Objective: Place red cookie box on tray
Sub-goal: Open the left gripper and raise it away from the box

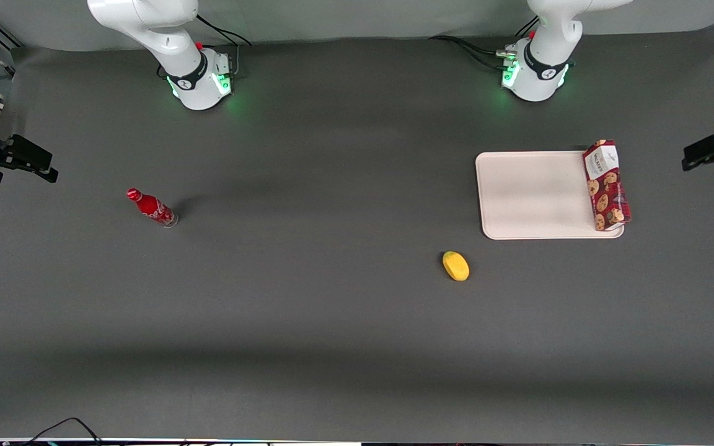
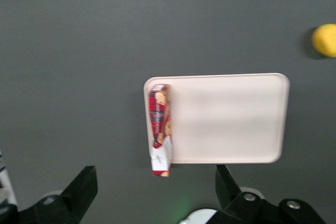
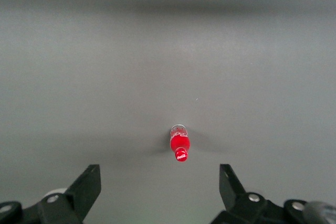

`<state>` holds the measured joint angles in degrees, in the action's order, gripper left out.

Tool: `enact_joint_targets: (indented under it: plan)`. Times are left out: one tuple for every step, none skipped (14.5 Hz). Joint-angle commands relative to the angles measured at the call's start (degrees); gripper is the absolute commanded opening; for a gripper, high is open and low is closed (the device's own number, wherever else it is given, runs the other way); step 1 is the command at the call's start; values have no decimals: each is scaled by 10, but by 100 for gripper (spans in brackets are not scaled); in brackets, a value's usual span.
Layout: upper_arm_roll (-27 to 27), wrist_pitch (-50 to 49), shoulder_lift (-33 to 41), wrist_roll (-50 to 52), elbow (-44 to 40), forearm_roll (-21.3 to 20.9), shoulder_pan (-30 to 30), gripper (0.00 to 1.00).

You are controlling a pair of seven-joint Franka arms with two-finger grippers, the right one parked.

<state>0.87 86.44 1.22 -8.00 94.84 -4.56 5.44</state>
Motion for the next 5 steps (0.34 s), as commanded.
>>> enact_joint_targets:
  plan:
    - [-4,-73,-15,4,-85,51,-2,100]
    - [-10,-79,-14,4,-92,52,-3,100]
    - [-17,-80,-14,4,-96,53,-3,100]
    - [-23,-80,-14,4,-99,53,-3,100]
    - [-23,-80,-14,4,-101,53,-3,100]
